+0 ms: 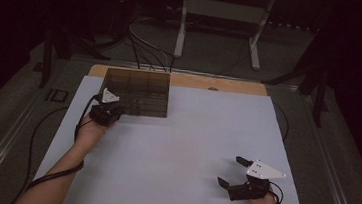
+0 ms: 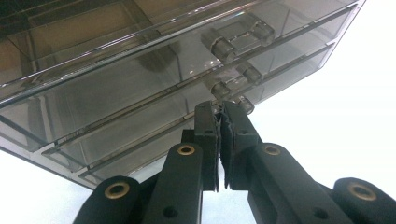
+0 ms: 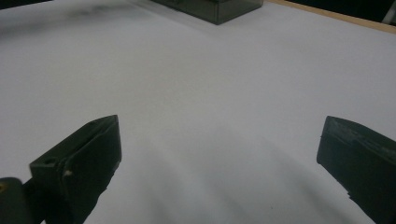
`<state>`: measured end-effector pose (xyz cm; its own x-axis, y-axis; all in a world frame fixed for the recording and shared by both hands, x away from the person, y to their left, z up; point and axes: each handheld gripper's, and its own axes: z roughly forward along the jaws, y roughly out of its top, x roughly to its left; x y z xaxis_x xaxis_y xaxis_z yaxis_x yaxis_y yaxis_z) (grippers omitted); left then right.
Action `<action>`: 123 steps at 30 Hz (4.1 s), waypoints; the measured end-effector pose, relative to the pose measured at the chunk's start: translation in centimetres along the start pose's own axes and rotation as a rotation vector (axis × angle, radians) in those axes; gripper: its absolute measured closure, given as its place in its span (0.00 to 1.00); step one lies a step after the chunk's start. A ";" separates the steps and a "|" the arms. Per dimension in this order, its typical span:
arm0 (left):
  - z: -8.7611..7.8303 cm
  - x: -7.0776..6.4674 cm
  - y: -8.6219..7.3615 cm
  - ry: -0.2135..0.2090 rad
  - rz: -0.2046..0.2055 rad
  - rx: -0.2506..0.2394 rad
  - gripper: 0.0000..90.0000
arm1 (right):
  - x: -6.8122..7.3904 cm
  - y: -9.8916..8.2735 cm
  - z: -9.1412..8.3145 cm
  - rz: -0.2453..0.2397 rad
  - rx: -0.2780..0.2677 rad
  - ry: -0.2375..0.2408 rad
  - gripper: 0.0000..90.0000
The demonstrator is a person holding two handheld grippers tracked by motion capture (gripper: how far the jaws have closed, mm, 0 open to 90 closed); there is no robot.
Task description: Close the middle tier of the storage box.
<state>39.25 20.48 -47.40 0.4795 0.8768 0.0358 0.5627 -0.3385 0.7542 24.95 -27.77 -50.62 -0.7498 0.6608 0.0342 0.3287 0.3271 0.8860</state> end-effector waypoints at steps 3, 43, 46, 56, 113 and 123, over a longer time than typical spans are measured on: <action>-0.1 -0.2 0.1 0.002 0.001 0.004 0.83 | 0.0 0.0 0.0 0.000 0.000 0.000 0.00; 0.0 -1.0 0.3 -0.093 -0.009 0.087 0.00 | 0.0 0.1 0.2 -0.008 0.002 0.002 0.00; -0.3 -1.0 0.2 -0.110 -0.008 0.079 0.00 | 0.0 0.1 0.2 -0.008 0.002 0.001 0.00; -1.2 -1.4 0.0 -0.196 0.020 0.053 0.00 | 0.2 0.2 0.2 -0.011 0.006 0.001 0.00; -4.9 -4.8 -6.7 -0.376 0.132 0.006 0.00 | 0.4 0.2 0.3 -0.021 0.021 0.001 0.00; -6.1 -4.8 -8.3 -0.396 0.126 0.007 0.00 | 0.4 0.1 0.3 -0.021 0.024 -0.002 0.00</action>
<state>28.18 21.18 -49.90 0.7660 0.6298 -0.1288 0.4872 -0.4380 0.7555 24.90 -27.28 -50.63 -0.7557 0.6548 0.0149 0.3264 0.3568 0.8753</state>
